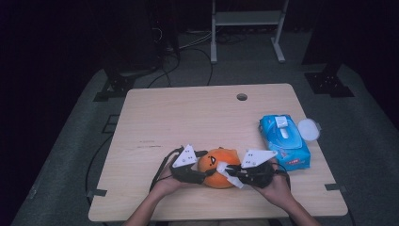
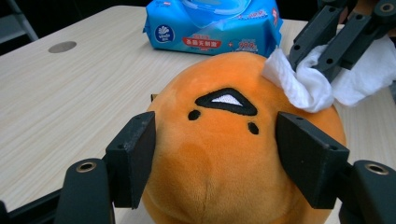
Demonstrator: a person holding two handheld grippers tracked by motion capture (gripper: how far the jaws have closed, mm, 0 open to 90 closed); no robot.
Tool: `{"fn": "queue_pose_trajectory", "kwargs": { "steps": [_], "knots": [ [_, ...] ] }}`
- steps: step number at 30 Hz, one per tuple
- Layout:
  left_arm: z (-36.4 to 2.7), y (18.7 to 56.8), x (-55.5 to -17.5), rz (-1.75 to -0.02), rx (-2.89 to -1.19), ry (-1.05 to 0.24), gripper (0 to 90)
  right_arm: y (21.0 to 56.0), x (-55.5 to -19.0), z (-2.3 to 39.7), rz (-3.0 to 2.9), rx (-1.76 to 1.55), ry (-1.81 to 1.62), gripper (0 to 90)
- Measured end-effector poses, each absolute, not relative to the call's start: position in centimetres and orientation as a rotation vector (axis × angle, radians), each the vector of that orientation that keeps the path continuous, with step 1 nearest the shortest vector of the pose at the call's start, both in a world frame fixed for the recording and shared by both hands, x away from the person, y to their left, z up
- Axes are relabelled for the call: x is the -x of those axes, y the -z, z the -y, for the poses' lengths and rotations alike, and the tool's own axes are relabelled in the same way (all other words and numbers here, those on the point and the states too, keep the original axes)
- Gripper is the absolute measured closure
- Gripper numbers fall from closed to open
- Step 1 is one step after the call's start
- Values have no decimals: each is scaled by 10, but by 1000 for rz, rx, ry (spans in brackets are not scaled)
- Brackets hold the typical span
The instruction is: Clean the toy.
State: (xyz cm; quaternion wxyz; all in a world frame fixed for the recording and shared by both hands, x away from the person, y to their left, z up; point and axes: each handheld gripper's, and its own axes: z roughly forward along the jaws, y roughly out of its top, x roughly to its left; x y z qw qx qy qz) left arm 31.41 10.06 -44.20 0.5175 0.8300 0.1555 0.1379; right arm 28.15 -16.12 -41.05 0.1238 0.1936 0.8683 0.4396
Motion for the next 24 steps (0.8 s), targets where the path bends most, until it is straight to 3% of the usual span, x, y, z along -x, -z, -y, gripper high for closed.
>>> {"fn": "queue_pose_trajectory", "kwargs": {
  "steps": [11,14,16,21,24],
  "knots": [
    [-102,443,-315,-373,-1988,-320,311,419,-294,199,-2489,-709,-1247,824],
    [-103,439,-313,-343,-1985,-304,205,420,-294,197,-2499,-708,-1231,824],
    [-105,439,-313,-325,-1981,-288,192,421,-295,196,-2498,-705,-1221,823],
    [-106,440,-313,-316,-2004,-303,313,417,-292,192,-2479,-697,-1237,825],
    [-101,441,-317,-370,-1971,-300,336,411,-285,179,-2481,-642,-1276,824]
  ]
}}
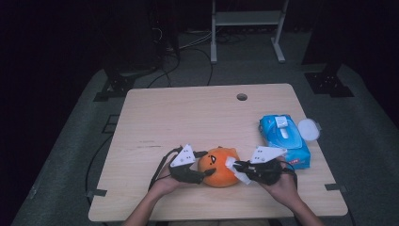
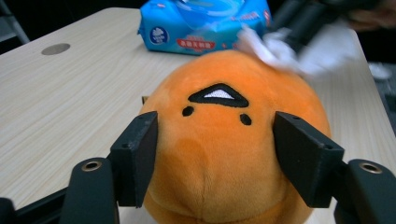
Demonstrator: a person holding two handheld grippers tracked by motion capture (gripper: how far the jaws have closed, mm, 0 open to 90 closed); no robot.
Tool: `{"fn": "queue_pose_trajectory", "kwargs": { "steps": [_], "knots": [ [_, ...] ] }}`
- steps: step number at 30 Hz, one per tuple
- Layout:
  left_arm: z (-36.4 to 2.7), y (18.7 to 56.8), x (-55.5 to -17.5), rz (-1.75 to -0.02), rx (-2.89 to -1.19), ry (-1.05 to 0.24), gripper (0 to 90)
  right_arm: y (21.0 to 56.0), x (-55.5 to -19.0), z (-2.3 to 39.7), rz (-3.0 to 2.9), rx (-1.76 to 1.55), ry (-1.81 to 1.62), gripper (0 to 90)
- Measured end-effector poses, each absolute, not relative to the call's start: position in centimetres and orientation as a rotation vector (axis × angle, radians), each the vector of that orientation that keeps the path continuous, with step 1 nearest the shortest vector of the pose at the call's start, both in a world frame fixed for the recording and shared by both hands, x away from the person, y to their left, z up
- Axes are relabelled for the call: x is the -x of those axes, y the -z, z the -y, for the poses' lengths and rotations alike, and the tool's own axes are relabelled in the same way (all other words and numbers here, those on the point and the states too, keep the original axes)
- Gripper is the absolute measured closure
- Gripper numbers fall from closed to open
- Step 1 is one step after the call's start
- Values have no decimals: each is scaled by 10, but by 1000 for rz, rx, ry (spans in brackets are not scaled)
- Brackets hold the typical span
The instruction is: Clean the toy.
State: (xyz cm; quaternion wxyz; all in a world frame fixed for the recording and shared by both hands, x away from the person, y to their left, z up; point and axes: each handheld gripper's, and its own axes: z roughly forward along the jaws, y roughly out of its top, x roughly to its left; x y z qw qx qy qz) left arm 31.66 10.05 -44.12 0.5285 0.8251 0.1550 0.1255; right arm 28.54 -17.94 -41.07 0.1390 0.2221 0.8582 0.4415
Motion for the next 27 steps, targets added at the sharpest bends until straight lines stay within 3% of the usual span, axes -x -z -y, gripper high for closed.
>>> {"fn": "queue_pose_trajectory", "kwargs": {
  "steps": [6,19,24,27],
  "knots": [
    [-102,443,-316,-383,-1982,-308,342,411,-278,154,-2525,-536,-1265,824],
    [-109,447,-322,-403,-1959,-290,333,419,-299,205,-2454,-771,-1276,823],
    [-112,442,-322,-480,-1944,-291,214,420,-296,198,-2474,-744,-1266,823],
    [-114,440,-322,-486,-1925,-255,224,421,-293,196,-2497,-734,-1267,823]
  ]
}}
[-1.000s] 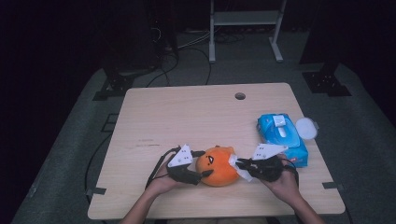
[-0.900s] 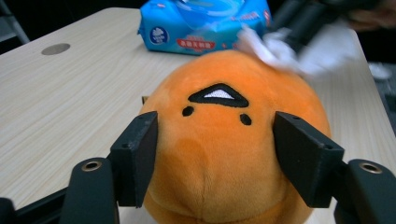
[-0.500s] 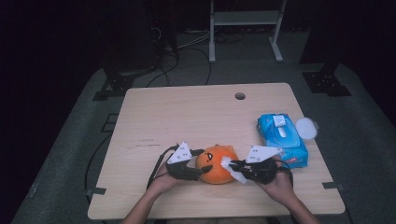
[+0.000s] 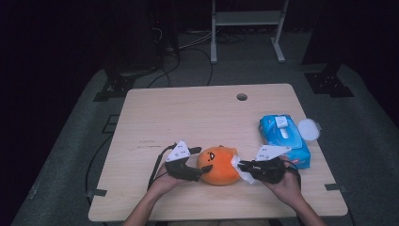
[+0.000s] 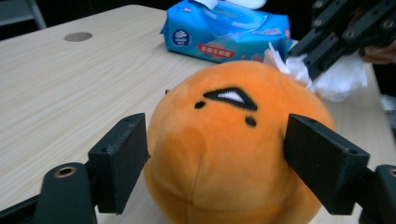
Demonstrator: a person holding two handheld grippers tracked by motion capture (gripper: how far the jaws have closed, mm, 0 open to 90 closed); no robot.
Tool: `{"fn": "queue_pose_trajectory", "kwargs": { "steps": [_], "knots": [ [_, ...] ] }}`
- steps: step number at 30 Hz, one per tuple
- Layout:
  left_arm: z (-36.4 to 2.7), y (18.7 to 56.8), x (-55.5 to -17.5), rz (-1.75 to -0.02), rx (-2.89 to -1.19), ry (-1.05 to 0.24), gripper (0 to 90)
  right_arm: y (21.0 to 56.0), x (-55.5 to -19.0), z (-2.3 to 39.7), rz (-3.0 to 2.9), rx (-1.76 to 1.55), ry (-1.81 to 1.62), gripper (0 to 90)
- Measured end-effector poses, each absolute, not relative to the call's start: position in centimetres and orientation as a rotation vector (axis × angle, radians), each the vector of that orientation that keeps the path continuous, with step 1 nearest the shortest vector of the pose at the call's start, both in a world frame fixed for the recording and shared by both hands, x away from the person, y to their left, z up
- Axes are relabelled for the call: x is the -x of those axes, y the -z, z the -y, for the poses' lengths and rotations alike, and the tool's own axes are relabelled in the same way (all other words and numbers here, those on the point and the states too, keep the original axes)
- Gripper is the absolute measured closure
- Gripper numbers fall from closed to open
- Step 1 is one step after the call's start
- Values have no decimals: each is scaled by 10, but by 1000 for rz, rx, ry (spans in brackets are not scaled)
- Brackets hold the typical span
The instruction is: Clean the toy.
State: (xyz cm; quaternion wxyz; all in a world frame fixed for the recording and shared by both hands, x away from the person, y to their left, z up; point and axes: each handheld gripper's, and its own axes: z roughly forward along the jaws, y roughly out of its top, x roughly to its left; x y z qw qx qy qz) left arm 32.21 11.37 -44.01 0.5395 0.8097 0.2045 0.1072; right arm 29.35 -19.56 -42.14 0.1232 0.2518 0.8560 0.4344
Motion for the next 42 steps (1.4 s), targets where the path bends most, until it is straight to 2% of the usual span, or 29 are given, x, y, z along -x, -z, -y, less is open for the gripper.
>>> {"fn": "queue_pose_trajectory", "kwargs": {
  "steps": [4,9,16,24,28,32,35,42],
  "knots": [
    [-112,448,-322,-451,-1953,-205,278,418,-287,186,-2516,-698,-1293,823],
    [-114,450,-323,-439,-1971,-229,310,415,-289,183,-2505,-691,-1293,823],
    [-112,450,-321,-414,-1969,-220,310,424,-302,199,-2479,-813,-1251,823],
    [-114,449,-320,-377,-2009,-204,326,419,-299,190,-2472,-777,-1295,822],
    [-115,438,-320,-354,-1968,-218,244,420,-296,189,-2480,-764,-1290,822],
    [-110,442,-319,-345,-1992,-235,256,419,-295,188,-2484,-752,-1304,821],
    [-113,446,-321,-351,-1996,-218,302,421,-300,191,-2489,-786,-1329,820],
    [-111,445,-319,-355,-1992,-221,293,426,-306,198,-2475,-859,-1295,820]
  ]
}}
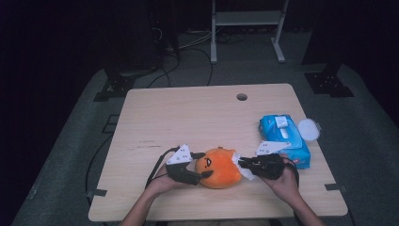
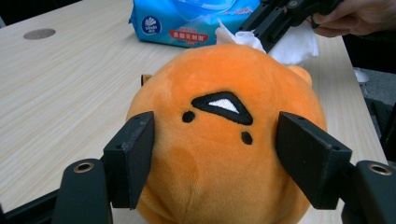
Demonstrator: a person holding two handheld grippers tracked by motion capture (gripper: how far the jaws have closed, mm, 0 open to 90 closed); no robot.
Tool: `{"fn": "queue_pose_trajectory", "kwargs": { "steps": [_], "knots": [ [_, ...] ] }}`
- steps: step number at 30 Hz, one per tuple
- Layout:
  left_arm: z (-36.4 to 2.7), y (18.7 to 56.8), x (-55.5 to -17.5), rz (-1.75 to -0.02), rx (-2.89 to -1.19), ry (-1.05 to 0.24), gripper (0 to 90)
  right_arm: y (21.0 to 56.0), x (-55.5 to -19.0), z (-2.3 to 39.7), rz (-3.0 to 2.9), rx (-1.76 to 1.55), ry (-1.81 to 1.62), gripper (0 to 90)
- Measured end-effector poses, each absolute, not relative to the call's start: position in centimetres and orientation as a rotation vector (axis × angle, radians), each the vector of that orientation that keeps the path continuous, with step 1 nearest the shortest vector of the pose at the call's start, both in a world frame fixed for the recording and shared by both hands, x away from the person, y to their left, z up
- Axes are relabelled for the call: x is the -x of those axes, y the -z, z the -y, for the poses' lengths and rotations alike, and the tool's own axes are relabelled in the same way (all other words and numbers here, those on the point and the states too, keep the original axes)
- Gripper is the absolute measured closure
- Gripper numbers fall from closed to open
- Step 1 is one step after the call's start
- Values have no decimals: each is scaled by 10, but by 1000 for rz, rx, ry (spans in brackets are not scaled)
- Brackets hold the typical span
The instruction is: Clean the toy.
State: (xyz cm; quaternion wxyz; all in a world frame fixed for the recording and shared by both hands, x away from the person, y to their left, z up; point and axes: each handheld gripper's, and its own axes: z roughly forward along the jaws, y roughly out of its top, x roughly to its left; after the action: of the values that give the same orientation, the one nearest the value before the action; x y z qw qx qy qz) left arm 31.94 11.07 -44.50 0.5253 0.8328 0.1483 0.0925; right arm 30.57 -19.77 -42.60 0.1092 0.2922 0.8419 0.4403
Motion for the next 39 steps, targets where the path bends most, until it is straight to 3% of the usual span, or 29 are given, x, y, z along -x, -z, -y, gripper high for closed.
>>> {"fn": "queue_pose_trajectory", "kwargs": {
  "steps": [6,9,12,19,23,26,27,33,39],
  "knots": [
    [-99,441,-316,-309,-1997,-246,289,414,-296,186,-2454,-772,-1352,819],
    [-101,437,-316,-310,-1999,-245,174,415,-294,183,-2465,-755,-1334,819],
    [-109,438,-319,-374,-2022,-219,120,417,-297,188,-2463,-780,-1317,819],
    [-101,438,-317,-324,-2017,-209,292,411,-292,181,-2443,-743,-1332,819],
    [-96,436,-314,-284,-2035,-237,275,406,-286,170,-2453,-677,-1348,818],
    [-100,440,-319,-392,-2011,-206,140,409,-288,175,-2454,-700,-1352,819],
    [-100,440,-319,-392,-2011,-206,135,409,-288,175,-2454,-700,-1352,819],
    [-92,435,-314,-335,-1985,-212,321,405,-284,171,-2445,-683,-1362,818],
    [-86,432,-311,-295,-1988,-233,308,400,-276,158,-2453,-606,-1372,818]
  ]
}}
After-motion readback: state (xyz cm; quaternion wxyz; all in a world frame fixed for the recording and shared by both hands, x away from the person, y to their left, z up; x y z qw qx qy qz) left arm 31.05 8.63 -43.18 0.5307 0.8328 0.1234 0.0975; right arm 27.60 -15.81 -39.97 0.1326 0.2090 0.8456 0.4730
